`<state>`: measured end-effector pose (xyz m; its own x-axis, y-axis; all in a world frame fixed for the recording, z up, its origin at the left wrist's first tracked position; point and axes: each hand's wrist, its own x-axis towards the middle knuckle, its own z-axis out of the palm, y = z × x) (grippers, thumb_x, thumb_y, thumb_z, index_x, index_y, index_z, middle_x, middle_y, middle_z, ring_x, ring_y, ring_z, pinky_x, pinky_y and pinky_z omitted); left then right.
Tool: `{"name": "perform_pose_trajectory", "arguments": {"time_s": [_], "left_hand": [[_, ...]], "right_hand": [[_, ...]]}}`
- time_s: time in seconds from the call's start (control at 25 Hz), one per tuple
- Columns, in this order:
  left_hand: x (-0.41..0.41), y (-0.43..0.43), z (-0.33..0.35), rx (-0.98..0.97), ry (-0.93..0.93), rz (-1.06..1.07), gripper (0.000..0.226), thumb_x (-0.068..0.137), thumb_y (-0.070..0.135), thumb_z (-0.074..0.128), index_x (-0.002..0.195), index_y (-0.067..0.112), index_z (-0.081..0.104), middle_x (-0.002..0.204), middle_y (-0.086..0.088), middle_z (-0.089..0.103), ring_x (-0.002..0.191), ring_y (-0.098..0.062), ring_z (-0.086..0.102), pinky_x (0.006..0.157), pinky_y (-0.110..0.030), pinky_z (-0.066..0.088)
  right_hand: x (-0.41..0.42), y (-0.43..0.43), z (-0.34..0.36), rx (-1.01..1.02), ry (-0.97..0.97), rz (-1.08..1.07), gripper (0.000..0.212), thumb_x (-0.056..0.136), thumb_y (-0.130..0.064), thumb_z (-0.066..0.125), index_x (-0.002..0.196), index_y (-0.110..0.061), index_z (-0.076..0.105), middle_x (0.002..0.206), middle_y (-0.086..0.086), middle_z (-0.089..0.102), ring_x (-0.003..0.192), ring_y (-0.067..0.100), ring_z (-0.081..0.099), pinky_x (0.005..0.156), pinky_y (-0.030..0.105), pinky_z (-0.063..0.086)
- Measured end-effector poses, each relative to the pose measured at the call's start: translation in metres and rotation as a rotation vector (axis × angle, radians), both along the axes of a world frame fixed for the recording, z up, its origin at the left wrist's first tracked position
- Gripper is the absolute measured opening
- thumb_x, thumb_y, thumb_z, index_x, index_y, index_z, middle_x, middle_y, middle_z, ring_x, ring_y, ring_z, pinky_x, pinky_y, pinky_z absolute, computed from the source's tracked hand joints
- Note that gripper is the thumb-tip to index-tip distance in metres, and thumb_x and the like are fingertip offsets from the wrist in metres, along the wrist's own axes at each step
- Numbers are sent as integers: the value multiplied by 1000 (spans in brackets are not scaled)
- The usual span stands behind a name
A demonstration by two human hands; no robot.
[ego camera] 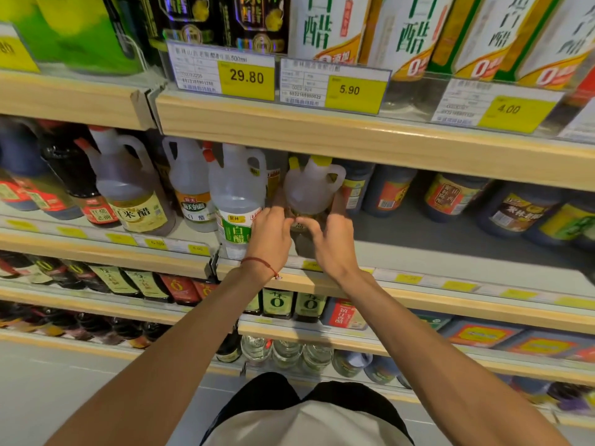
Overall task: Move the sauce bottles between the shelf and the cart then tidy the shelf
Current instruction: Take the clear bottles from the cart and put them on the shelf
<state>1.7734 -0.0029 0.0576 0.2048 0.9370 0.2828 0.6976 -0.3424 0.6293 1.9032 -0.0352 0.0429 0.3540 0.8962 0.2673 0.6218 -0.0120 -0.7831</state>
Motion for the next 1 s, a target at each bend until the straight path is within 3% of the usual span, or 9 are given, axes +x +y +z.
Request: {"name": "perform_pose_trajectory", "arguments": {"time_s": [0.08, 0.16, 0.24, 0.32, 0.44, 0.6, 0.76, 0.88, 1.0], "left_hand": [[4, 1, 1, -8, 14, 22, 20, 99, 8, 46, 91, -8, 56, 96, -28, 56, 97, -40, 49, 78, -40, 31], [9, -1, 4, -32, 32, 46, 21, 99, 8, 46, 93, -8, 58, 98, -29, 57, 98, -41, 50, 79, -41, 32], [13, 0, 9, -70, 64, 44, 21, 98, 8, 46, 99, -8, 59, 101, -29, 59, 100, -41, 52, 81, -42, 35], [15, 1, 13, -49, 51, 9, 26, 94, 3, 49, 117, -8, 56, 104, -31, 61, 100, -44, 56, 85, -45, 42], [13, 5, 16, -95, 13, -39, 56, 90, 1, 53, 142, -4, 35, 100, -28, 64, 94, -42, 61, 84, -42, 49], [12, -1, 16, -246, 21, 4, 23, 93, 17, 59, 105, -3, 58, 96, -19, 60, 97, -37, 59, 78, -38, 46], [-1, -30, 20, -212, -35, -52, 37, 91, 16, 59, 124, 3, 49, 123, -13, 49, 118, -29, 47, 100, -39, 43], [-21, -49, 35, -122, 140, -147, 49, 89, 26, 57, 134, 14, 44, 130, -4, 46, 120, -23, 47, 97, -38, 48], [-43, -65, 50, 63, 425, -183, 51, 86, 41, 52, 129, 15, 51, 122, -3, 53, 111, -24, 53, 87, -38, 50]], "right_hand": [[2, 5, 1, 6, -11, 25, 19, 100, -22, 67, 94, -11, 53, 90, 21, 69, 83, 42, 63, 72, 44, 53], [3, 4, 9, -13, -48, 30, 39, 98, -14, 66, 131, -1, 49, 123, 23, 66, 107, 44, 61, 85, 30, 48], [5, 7, 14, -7, -76, 35, 59, 98, -10, 63, 149, -2, 37, 142, 23, 55, 121, 43, 54, 97, 32, 47], [2, 6, 17, -80, -139, 84, 47, 101, -8, 58, 143, 4, 42, 135, 30, 56, 117, 49, 56, 97, 45, 49], [-1, 2, 21, -241, -151, 111, 24, 104, -9, 51, 119, 9, 57, 112, 33, 65, 102, 51, 61, 86, 47, 50], [1, -9, 23, -265, -117, 76, 12, 104, -12, 55, 99, -2, 58, 91, 19, 62, 87, 41, 58, 69, 37, 38], [-4, -42, 34, -217, -249, 87, 34, 98, -20, 61, 131, -10, 59, 120, 12, 62, 115, 29, 53, 91, 39, 47], [-9, -67, 56, -214, -381, 57, 41, 89, -28, 67, 128, -18, 62, 123, 4, 60, 117, 26, 53, 91, 41, 51], [-13, -86, 75, -235, -569, 59, 48, 78, -37, 73, 120, -14, 65, 117, 6, 61, 108, 29, 55, 88, 43, 51]]}}
